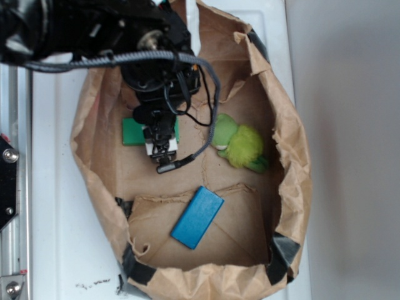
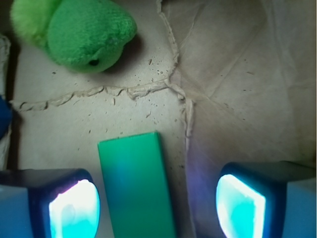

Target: Grab the green block.

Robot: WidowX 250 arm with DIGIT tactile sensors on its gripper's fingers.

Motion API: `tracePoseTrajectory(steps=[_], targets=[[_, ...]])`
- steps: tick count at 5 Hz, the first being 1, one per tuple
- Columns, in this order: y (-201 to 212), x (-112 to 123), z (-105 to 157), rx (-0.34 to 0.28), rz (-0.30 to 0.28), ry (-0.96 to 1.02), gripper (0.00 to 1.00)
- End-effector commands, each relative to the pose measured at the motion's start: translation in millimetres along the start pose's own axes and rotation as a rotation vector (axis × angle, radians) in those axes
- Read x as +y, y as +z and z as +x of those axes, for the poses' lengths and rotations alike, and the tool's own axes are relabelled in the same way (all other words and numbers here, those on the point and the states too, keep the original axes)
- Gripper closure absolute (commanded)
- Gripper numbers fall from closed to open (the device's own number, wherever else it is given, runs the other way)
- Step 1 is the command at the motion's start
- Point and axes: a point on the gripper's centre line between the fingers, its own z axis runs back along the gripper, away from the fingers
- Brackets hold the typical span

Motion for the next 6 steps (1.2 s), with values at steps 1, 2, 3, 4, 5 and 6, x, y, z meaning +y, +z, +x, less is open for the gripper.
tracePoseTrajectory(steps=[1, 2, 3, 4, 5, 6], targets=[[-8.6, -13.0, 3.4, -0.045, 0.035, -0.016, 0.0], [-15.1, -12.9, 1.6, -0.055, 0.044, -0.019, 0.0], [-23.4, -10.3, -1.1, -0.066, 0.054, -0.018, 0.0], [-29.0, -7.8, -4.2, -0.067, 0.064, -0.024, 0.0], [-33.7, -5.7, -8.7, -0.068, 0.075, -0.031, 0.0], [-38.4, -2.8, -12.4, -0.074, 0.083, -0.033, 0.1]])
